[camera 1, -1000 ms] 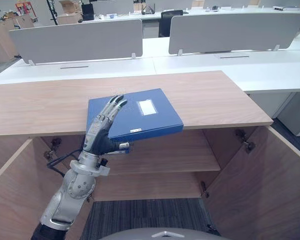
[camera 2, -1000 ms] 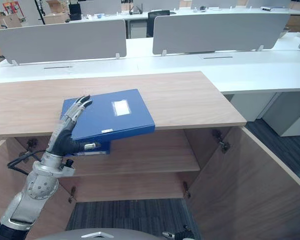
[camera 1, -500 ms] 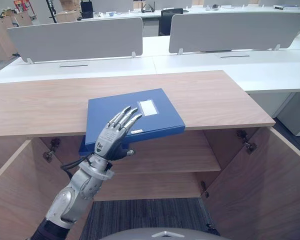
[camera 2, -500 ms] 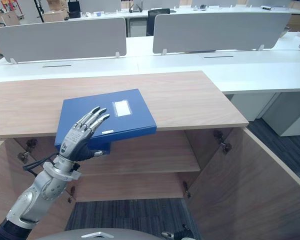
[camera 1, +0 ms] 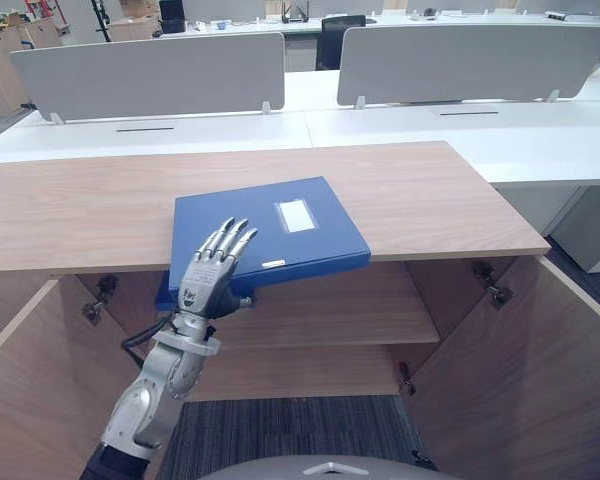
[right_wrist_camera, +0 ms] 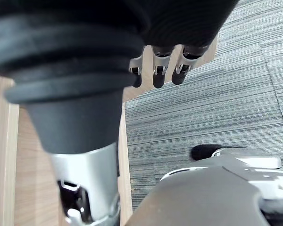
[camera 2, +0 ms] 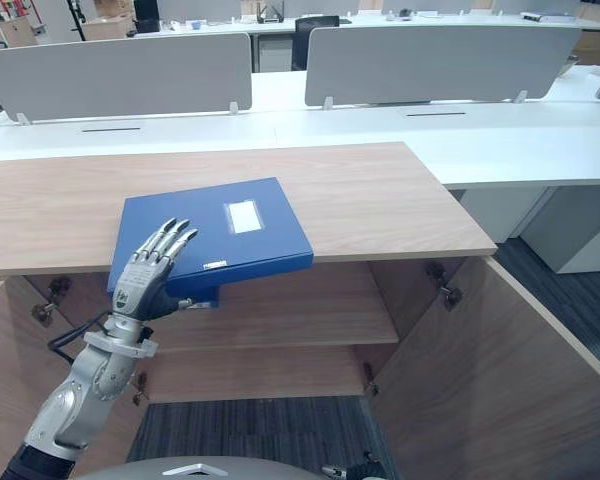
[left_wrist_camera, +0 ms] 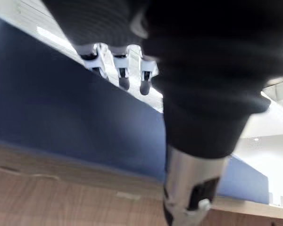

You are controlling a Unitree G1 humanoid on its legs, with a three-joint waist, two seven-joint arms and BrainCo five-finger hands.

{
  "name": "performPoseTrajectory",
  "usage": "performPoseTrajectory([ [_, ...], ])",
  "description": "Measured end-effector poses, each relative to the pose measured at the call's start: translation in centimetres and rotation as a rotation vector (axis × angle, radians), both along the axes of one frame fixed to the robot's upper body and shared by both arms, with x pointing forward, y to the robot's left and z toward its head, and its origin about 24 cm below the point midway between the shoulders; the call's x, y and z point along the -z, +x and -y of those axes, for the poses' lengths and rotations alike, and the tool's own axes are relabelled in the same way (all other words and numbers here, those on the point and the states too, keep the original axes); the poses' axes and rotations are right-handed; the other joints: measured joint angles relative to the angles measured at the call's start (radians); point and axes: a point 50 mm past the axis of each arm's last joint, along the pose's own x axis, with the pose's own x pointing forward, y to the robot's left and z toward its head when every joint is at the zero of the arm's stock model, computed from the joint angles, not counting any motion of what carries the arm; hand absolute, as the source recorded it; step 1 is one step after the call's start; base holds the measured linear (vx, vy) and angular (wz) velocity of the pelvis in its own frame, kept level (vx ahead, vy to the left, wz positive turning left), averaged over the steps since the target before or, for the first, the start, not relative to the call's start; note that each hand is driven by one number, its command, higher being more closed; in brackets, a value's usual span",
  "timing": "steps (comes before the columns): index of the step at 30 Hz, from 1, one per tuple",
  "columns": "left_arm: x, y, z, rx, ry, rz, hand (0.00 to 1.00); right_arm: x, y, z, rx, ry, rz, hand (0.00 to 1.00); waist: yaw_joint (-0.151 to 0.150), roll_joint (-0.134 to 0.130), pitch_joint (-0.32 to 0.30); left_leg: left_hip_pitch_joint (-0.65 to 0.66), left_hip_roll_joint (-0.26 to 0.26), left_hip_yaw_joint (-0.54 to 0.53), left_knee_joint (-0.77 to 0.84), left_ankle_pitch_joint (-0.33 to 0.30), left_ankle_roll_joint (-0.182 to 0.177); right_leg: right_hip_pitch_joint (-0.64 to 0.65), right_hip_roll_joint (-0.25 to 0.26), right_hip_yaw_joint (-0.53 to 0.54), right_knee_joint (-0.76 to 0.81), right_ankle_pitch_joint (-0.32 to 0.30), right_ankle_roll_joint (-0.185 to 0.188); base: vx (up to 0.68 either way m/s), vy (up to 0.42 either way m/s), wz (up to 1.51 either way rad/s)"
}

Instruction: Walk over to the cabinet, pick up the folder, carry it to the office cabinet, place the folder inside the office cabinet, then close the office cabinet door

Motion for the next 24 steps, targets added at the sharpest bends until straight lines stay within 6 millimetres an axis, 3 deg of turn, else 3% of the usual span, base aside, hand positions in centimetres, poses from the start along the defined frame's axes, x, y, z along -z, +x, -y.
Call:
performPoseTrajectory([
  [3, 0.7, 0.2, -0.5, -0.036, 0.016, -0.023, 0.00, 0.0, 0.0, 0.0, 0.001, 0.001, -0.001, 0.00, 0.000, 0.000, 0.000, 0.000, 0.000, 0.000, 0.000, 0.000, 0.000, 0.000, 0.000, 0.000, 0.000, 0.000, 0.000, 0.00, 0.000, 0.00],
  [4, 0.7, 0.3, -0.6, -0.051, 0.018, -0.022, 1.00, 0.0, 0.0, 0.0, 0.001, 0.001, -0.001, 0.00, -0.001, 0.000, 0.000, 0.000, 0.000, 0.000, 0.000, 0.000, 0.000, 0.000, 0.000, 0.000, 0.000, 0.000, 0.000, 0.00, 0.000, 0.00],
  [16, 0.5, 0.7, -2.3, -0.148, 0.089, 0.032, 1.00, 0.0, 0.1, 0.0, 0.003, 0.002, 0.002, 0.00, -0.016, 0.002, -0.005, 0.001, 0.003, 0.008, 0.000, -0.004, -0.005, 0.000, 0.003, 0.007, -0.008, 0.006, 0.003, 0.00, 0.000, -0.01],
  [24, 0.0, 0.9, -2.5, -0.156, 0.076, 0.068, 1.00, 0.0, 0.1, 0.0, 0.002, 0.001, 0.004, 0.00, -0.018, 0.003, -0.006, 0.001, 0.004, 0.010, 0.000, -0.006, -0.007, 0.000, 0.003, 0.009, -0.010, 0.007, 0.003, 0.00, 0.000, 0.00],
])
